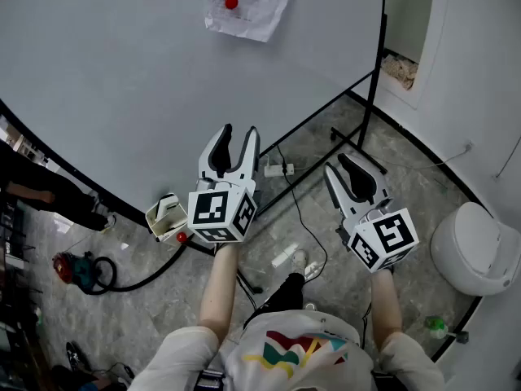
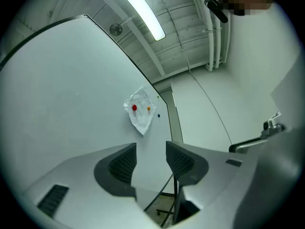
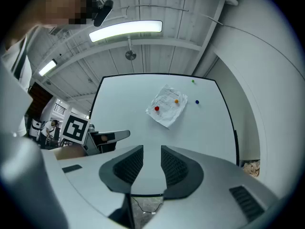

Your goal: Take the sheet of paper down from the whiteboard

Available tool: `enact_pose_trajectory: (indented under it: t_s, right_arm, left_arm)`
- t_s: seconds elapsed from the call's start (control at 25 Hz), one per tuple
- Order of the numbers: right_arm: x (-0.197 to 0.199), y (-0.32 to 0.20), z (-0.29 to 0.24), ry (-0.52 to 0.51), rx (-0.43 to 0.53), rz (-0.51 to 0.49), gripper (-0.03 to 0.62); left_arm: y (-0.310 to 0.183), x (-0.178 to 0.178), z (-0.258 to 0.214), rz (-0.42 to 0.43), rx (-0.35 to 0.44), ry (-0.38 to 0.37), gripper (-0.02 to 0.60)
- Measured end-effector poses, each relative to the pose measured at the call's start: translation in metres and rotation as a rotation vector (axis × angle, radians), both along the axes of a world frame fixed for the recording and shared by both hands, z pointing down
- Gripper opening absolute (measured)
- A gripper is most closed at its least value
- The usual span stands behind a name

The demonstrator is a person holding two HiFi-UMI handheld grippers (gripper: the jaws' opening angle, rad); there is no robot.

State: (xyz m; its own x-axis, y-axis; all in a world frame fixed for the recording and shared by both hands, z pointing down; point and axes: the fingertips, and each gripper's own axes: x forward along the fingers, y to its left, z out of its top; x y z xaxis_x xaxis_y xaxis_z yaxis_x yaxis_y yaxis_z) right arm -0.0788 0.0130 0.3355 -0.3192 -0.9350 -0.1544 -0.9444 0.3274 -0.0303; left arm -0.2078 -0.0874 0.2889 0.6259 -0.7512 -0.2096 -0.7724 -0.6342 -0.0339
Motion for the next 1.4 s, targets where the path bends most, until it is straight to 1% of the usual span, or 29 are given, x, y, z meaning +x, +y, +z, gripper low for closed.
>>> enact_pose_trajectory:
  t_s: [0.16, 0.24, 0.32, 0.44, 0.56, 0.68, 0.76, 0.96, 1.12, 1.24, 1.32, 1.36, 1.4]
  right_arm:
    - [0.005, -0.056, -0.008, 0.029, 0.031, -0.017, 0.095]
    - [0.006, -0.089, -0.017, 0.047, 0.051, -0.029, 0.095]
    - [0.001, -0.122, -0.03, 0.055, 0.067, -0.069, 0.095]
    - [-0.007, -0.167, -0.057, 0.065, 0.088, -0.14, 0.095]
    - [-0.012, -0.202, -0.086, 0.058, 0.157, -0.174, 0.095]
    - [-0.019, -0.224, -0.101, 0.056, 0.211, -0.216, 0.095]
    - [-0.023, -0.232, -0.105, 0.056, 0.228, -0.255, 0.095]
    - [-0.03, -0.245, -0.108, 0.067, 0.258, -0.373, 0.095]
    - [-0.028, -0.246, -0.111, 0.099, 0.271, -0.482, 0.095]
    - [-0.023, -0.247, -0.116, 0.136, 0.293, -0.552, 0.095]
    - [-0.019, -0.247, -0.122, 0.158, 0.31, -0.596, 0.095]
    - [-0.017, -0.249, -0.126, 0.171, 0.322, -0.615, 0.095]
    - [-0.016, -0.251, -0.132, 0.186, 0.337, -0.626, 0.095]
  left_arm:
    - [-0.051, 0.004, -0.011, 0.011, 0.02, 0.033, 0.221]
    - [-0.077, 0.009, -0.018, 0.034, 0.02, 0.048, 0.221]
    - [-0.098, 0.013, -0.028, 0.062, 0.012, 0.069, 0.221]
    - [-0.123, 0.019, -0.053, 0.097, 0.036, 0.126, 0.221]
    - [-0.143, 0.024, -0.077, 0.137, 0.065, 0.186, 0.219]
    - [-0.158, 0.021, -0.095, 0.143, 0.072, 0.268, 0.219]
    - [-0.164, 0.02, -0.105, 0.131, 0.083, 0.31, 0.219]
    - [-0.173, 0.022, -0.123, 0.078, 0.107, 0.363, 0.218]
    - [-0.175, 0.023, -0.135, -0.013, 0.135, 0.388, 0.218]
    - [-0.179, 0.025, -0.138, -0.086, 0.138, 0.394, 0.218]
    - [-0.181, 0.024, -0.138, -0.129, 0.138, 0.412, 0.216]
    - [-0.182, 0.022, -0.139, -0.153, 0.138, 0.424, 0.213]
    - [-0.183, 0.02, -0.139, -0.181, 0.139, 0.432, 0.197]
